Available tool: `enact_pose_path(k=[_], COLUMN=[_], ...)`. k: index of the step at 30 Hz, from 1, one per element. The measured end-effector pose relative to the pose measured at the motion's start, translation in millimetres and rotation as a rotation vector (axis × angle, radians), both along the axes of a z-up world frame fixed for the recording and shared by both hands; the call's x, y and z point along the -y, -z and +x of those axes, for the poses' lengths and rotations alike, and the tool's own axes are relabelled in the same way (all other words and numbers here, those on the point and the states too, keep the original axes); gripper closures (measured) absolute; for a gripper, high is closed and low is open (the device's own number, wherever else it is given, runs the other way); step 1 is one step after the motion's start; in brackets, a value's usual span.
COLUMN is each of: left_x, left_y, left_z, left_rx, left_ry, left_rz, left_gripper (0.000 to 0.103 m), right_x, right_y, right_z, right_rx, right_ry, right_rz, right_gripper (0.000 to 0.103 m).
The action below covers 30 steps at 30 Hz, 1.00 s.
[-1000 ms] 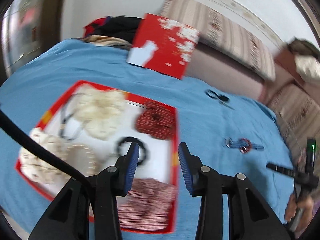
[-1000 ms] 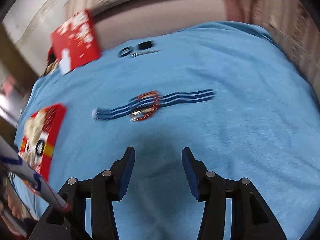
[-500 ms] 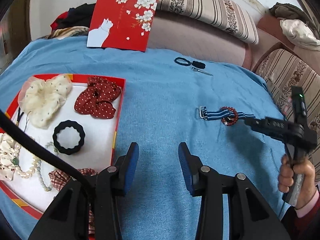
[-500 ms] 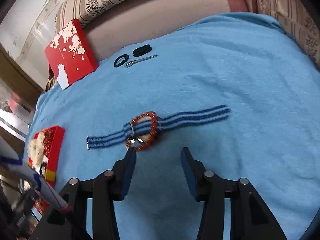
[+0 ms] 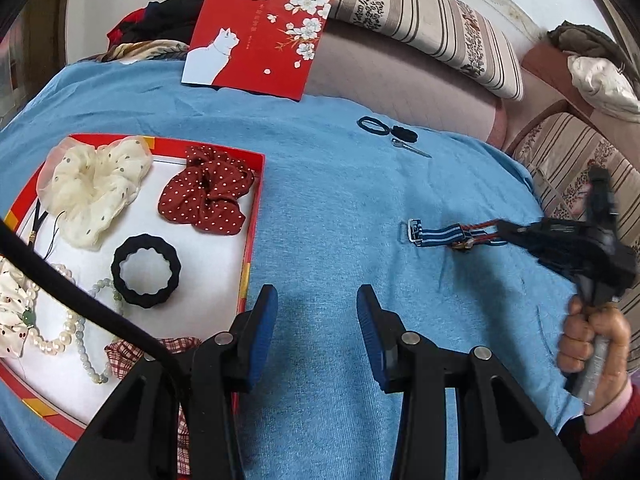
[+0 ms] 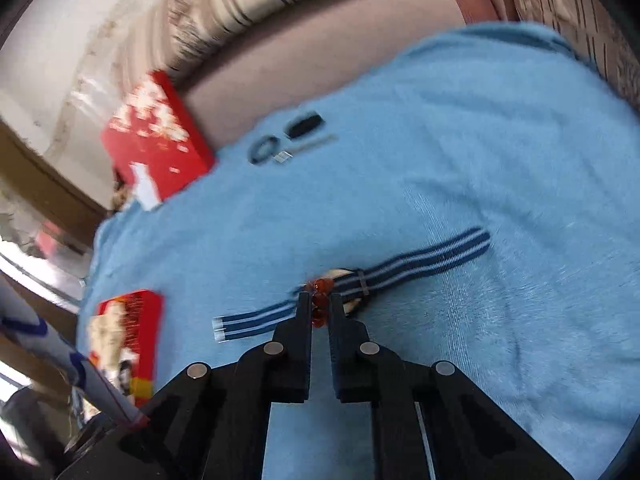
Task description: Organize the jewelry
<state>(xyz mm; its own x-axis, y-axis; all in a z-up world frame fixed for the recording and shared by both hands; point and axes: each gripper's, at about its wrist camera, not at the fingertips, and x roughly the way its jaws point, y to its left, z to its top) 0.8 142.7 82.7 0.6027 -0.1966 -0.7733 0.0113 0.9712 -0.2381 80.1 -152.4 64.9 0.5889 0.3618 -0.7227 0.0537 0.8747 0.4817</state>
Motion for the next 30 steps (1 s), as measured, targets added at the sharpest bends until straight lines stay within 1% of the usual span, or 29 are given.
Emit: enact_pose_path(k=[4,6,9,11,14,17,19,22,24,26,28,29,30], left_x=[-0.3,0.0,3.2,6.9,15.4,22.7,27.6,34.1,37.7,41.6,43.8,44.6,46.0], left_y=[-1.2,-1.0,1.3,4.2,7.9,12.1,14.4,17.2,19.4,22.2,23.7,24.1,24.4], left_z=[-3.7,-5.1,-5.2,-5.4,-6.2,-8.3,-9.5,-11.1,-11.1,-9.7,-8.2,-7.4,-6.7], left_rx=[0.002,0.002,-0.006,-0.014,-0.022,-0.029,-0.034,-0.036,-0.038,-0.044,-0.051,-0.054,-0.056], left_ry=[-0.002,0.000,0.009,0.017,0.031,0.043,0.051,0.062,0.067,0.066,0.063,0.062,0.059], left_rz=[0.007,0.014,0.022,0.035,0.058,0.076,0.084,0.106,0.129,0.152,0.158,0.157,0.161], left_gripper=[0.063,0.063,0.063,0.063,0.063,0.063,0.063,0.063,0.063,0.063,0.063,0.063,0.063], right_x=[3.5,7.1,12.2,13.9,5.4,-1.8,-2.4,4.3,10.8,18.8,26.2,29.1,33.0], right_y=[-35.7,-48.4,-57.4,-53.3,-41.5,-23.4,-8.7,11.9,18.2,20.4,19.5,20.4,21.7], right_z=[-31.9,-49.1,-72.0,-80.0,-86.0,-88.8,-87.8,-84.7,-82.7,-81.5,-81.2,-80.6,-79.9], right_rx=[0.072,0.097,0.110,0.095,0.073,0.046,0.019,-0.039,-0.061,-0.069,-0.067,-0.070,-0.076], right_ry=[-0.041,-0.051,-0.067,-0.081,-0.121,-0.162,-0.151,-0.100,-0.076,-0.050,-0.030,-0.022,-0.018], right_rz=[-0.009,-0.010,-0.002,0.022,0.015,0.064,0.031,-0.097,-0.152,-0.183,-0.200,-0.205,-0.201], right_gripper=[0.095,0.095,0.095,0.095,0.095,0.095,0.094,0.094,0.094,0.094,0.094,0.093,0.089])
